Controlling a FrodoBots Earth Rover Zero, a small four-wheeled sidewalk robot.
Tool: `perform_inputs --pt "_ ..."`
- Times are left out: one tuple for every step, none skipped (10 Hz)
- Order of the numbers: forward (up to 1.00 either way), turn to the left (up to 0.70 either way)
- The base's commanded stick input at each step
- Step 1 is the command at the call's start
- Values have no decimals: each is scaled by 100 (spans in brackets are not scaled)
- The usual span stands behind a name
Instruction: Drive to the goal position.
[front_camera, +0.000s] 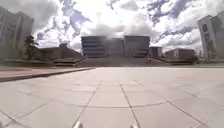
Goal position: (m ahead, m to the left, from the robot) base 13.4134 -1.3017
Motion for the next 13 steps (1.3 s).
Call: perform_inputs --pt "70 0" --pt "70 0" --pt "70 0" --pt "70 0" --pt "70 0" --pt "70 0" --pt "70 0" --pt "70 0" --pt "70 0" --pt "70 0" --pt "70 0" --pt "70 0" --pt "70 0"
